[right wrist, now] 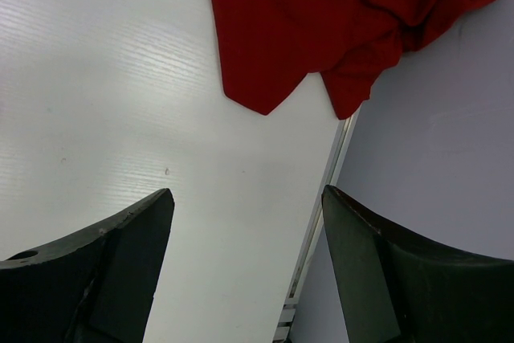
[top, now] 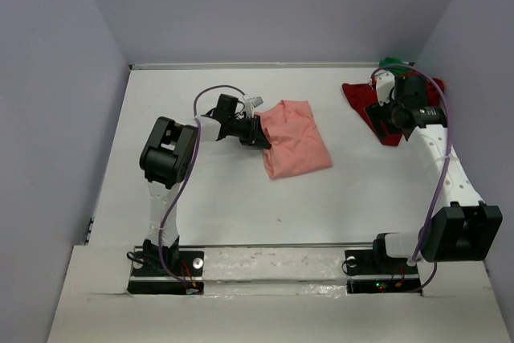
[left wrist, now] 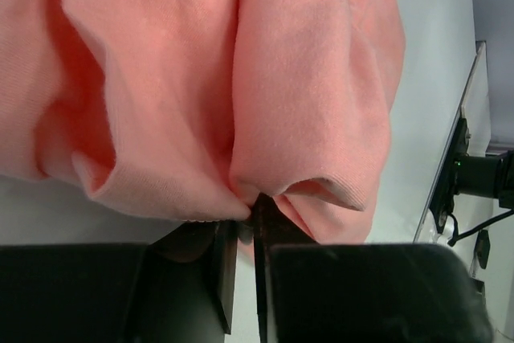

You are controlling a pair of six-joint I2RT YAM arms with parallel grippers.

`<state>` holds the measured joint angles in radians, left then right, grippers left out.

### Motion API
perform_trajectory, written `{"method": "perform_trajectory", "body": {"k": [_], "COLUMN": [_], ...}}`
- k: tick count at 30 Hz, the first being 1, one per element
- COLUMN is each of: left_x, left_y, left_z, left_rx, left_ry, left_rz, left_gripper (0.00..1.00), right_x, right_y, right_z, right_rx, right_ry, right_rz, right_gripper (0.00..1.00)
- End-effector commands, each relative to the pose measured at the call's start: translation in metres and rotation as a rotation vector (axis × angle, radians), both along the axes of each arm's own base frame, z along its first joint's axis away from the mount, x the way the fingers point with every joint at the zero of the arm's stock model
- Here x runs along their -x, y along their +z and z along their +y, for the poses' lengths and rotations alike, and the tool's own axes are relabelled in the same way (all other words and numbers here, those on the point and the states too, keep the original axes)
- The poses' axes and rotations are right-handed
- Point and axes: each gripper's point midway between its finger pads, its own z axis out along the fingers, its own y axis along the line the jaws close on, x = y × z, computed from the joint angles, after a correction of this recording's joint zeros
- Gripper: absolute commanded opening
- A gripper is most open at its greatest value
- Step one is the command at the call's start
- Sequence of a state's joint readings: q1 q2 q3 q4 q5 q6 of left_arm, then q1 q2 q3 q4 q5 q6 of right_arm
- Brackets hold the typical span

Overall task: Fold and stack the t-shirts
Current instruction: Neatly place the folded tshirt to the corner

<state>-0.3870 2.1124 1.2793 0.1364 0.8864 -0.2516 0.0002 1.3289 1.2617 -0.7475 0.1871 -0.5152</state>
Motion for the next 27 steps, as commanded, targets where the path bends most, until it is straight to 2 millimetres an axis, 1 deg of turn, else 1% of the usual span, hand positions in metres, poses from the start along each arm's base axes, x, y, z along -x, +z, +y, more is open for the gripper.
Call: {"method": "perform_trajectory", "body": {"k": [1, 2, 6, 10, 11, 12, 15, 16, 18, 22, 23, 26, 27], "left_x": [-0.012, -0.013, -0.013, -0.013, -0.014, -0.013, -0.014, -0.016, -0.013, -0.013, -0.012, -0.01, -0.008], "left_y": [0.037, 0.036, 0.038, 0.047, 0.054, 0.057, 0.074, 0.083, 0.084, 0.098, 0.107, 0.116, 0.115], "left_z": [-0.009, -0.008, -0.01, -0.011, -0.011, -0.01, -0.009, -0.009, -0.005, 0.0, 0.002, 0.005, 0.007], "left_rx": [0.026, 0.014, 0.01, 0.0, 0.004, -0.001, -0.006, -0.003, -0.033, -0.056, -0.056, -0.066, -0.073], "left_ry": [-0.019, -0.014, -0.026, -0.034, -0.036, -0.039, -0.041, -0.039, -0.037, -0.039, -0.034, -0.044, -0.049], "left_rz": [-0.11, -0.107, -0.116, -0.14, -0.157, -0.157, -0.203, -0.233, -0.222, -0.275, -0.296, -0.326, -0.316], "left_gripper": [0.15, 0.09, 0.01, 0.0, 0.0, 0.0, 0.0, 0.0, 0.0, 0.0, 0.0, 0.0, 0.0], "right_x": [-0.003, -0.003, -0.003, -0.003, -0.003, -0.004, -0.006, -0.006, -0.007, -0.007, -0.006, -0.006, -0.006], "right_y": [0.009, 0.009, 0.008, 0.006, 0.005, 0.005, 0.006, 0.006, 0.008, 0.008, 0.007, 0.008, 0.009], "right_z": [-0.001, -0.001, -0.001, 0.002, 0.002, 0.002, 0.003, 0.004, 0.004, 0.006, 0.006, 0.007, 0.007], "right_rx": [-0.009, -0.011, -0.01, -0.024, -0.026, -0.028, -0.034, -0.036, -0.041, -0.047, -0.047, -0.054, -0.054], "right_ry": [-0.012, -0.012, -0.01, -0.003, -0.004, -0.002, 0.0, 0.0, 0.0, 0.002, 0.005, 0.007, 0.007], "right_rz": [-0.045, -0.047, -0.043, -0.041, -0.04, -0.04, -0.043, -0.044, -0.049, -0.052, -0.051, -0.054, -0.056], "right_gripper": [0.8, 0.8, 0.8, 0.8, 0.8, 0.8, 0.8, 0.8, 0.8, 0.8, 0.8, 0.8, 0.8]}}
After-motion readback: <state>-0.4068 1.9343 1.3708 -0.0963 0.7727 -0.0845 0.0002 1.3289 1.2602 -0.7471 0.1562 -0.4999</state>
